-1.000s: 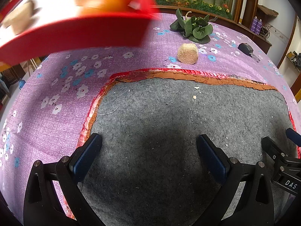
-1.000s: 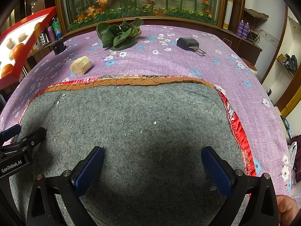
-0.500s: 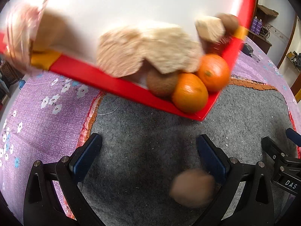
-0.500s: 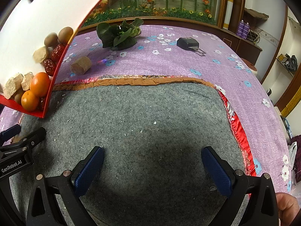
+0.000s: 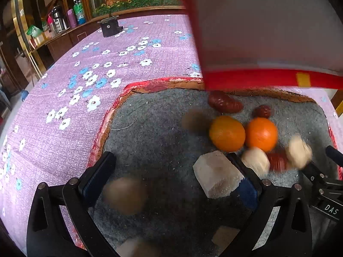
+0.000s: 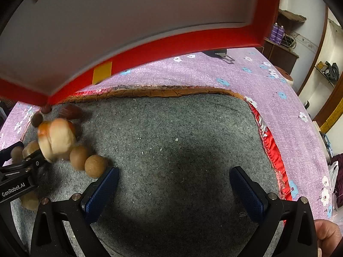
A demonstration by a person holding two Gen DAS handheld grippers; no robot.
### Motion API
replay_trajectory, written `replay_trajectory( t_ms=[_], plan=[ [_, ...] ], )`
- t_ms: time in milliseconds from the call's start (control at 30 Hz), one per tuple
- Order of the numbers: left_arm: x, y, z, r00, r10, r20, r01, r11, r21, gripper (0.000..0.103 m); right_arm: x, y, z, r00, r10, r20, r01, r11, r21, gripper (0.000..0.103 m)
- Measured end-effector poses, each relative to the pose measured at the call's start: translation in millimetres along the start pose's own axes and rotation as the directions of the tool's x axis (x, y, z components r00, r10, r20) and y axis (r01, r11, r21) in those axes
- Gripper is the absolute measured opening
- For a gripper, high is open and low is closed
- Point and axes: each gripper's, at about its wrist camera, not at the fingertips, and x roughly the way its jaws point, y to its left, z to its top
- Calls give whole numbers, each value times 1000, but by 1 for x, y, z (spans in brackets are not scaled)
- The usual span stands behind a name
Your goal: Organize fruits
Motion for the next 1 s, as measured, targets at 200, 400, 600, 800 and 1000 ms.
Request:
replay_trajectory(
  t_ms=[200,400,600,800,1000],
  plan=[
    [0,2,0,1000,0,1,0,1000,0,103,0,0,0,1000,0,0,0,1000,0,103],
    [0,2,0,1000,0,0,0,1000,0,103,0,0,0,1000,0,0,0,1000,0,103],
    [0,2,0,1000,0,0,0,1000,0,103,0,0,0,1000,0,0,0,1000,0,103],
    [-3,5,1,1000,0,0,0,1000,0,103,0,0,0,1000,0,0,0,1000,0,103],
    [-3,5,1,1000,1,0,-1,1000,0,103,0,0,0,1000,0,0,0,1000,0,103]
  ],
)
